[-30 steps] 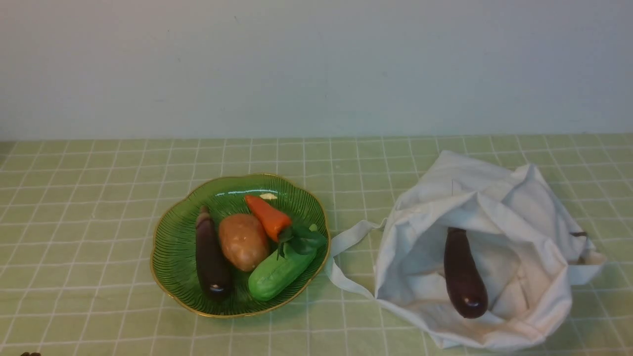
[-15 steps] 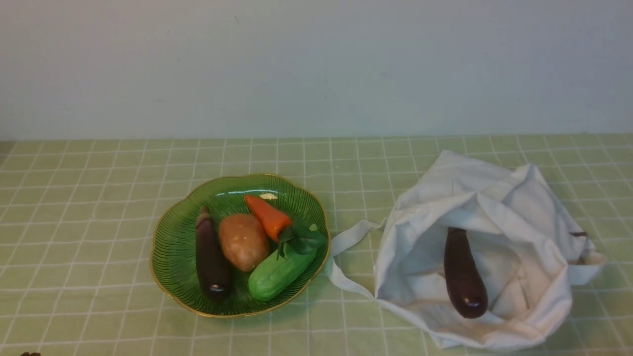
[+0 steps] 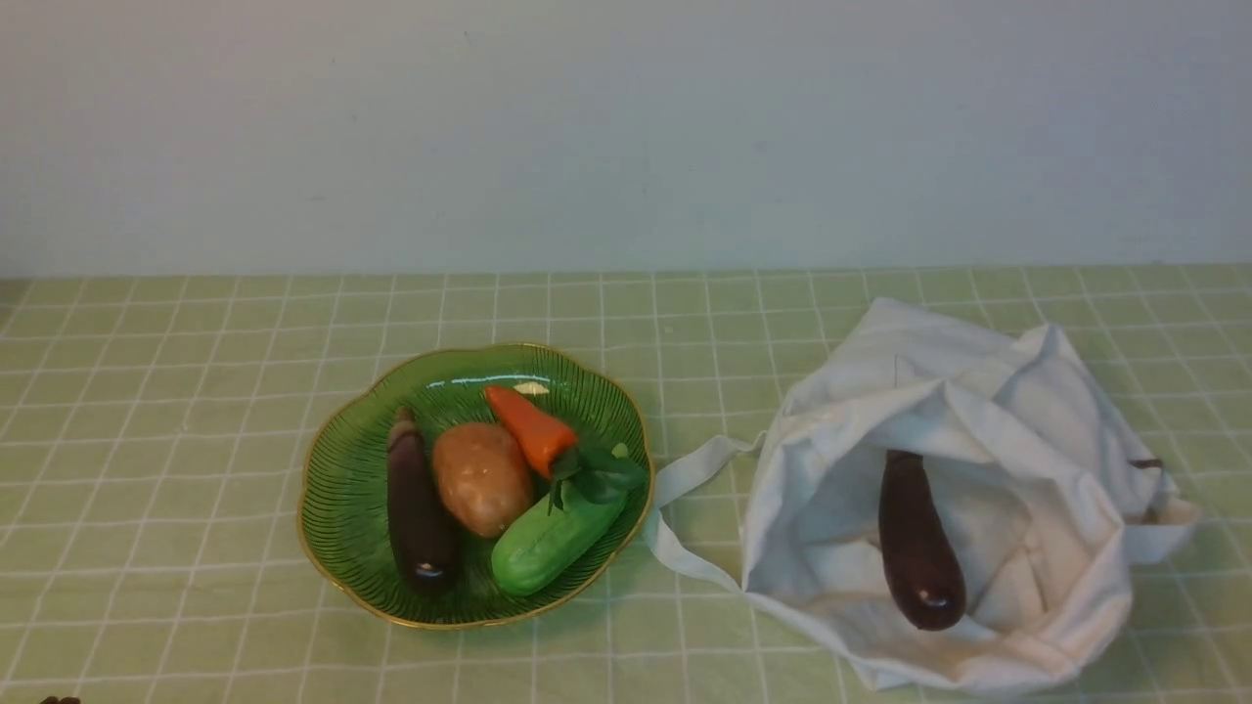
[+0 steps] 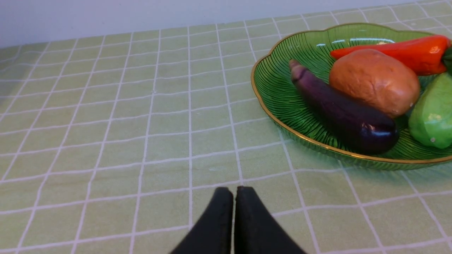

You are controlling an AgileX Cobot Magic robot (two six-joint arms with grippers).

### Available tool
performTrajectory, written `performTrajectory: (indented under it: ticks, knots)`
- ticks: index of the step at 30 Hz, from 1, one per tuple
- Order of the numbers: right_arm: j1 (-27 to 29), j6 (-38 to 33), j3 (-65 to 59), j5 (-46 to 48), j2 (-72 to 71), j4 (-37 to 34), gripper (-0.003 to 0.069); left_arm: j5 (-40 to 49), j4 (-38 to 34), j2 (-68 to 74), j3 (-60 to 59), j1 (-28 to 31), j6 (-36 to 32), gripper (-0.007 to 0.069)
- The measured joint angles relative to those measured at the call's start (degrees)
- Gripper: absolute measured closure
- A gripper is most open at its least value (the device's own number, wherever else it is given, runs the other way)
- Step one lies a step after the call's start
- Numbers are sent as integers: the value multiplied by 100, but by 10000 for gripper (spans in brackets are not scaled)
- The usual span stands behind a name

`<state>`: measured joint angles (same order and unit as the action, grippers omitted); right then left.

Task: Take vegetables from bag on green coffee tablecloth place on plate.
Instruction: 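Reach into the white cloth bag and grasp a vegetable inside with the right gripper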

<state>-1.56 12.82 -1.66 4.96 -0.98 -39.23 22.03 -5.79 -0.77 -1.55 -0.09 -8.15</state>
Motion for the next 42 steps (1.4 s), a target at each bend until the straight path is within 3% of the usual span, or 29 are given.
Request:
performTrajectory:
  ticks: [3, 6, 10, 17, 20, 24, 28, 34, 35, 40, 42]
  knots:
    - [0, -267, 0, -92, 0, -146, 676, 0, 0, 0, 0, 0, 0, 629]
    - [0, -160, 7, -367, 0, -752, 676, 0, 0, 0, 0, 0, 0, 629]
    - [0, -272, 503, -64, 0, -1058, 676, 0, 0, 0, 0, 0, 0, 629]
    - [0, -1749, 2320, 1774, 1232, -625, 676, 0, 0, 0, 0, 0, 0, 629]
    - [0, -2629, 3251, 3163, 2741, -463, 676, 0, 0, 0, 0, 0, 0, 629]
    - [0, -3332, 4150, 4412, 4428, -323, 673, 0, 0, 0, 0, 0, 0, 629]
    - [-30, -3521, 4754, 4798, 5692, -136, 672, 0, 0, 0, 0, 0, 0, 629]
    - [-772, -3075, 5321, 4691, 6926, 638, 671, 0, 0, 0, 0, 0, 0, 629]
    - [-1242, -2626, 5401, 4511, 7235, 1153, 669, 0, 0, 0, 0, 0, 0, 629]
    - [-1933, -1718, 5436, 4283, 7591, 2060, 665, 0, 0, 0, 0, 0, 0, 629]
    - [-2319, -1063, 5436, 4196, 7895, 2810, 644, 0, 0, 0, 0, 0, 0, 629]
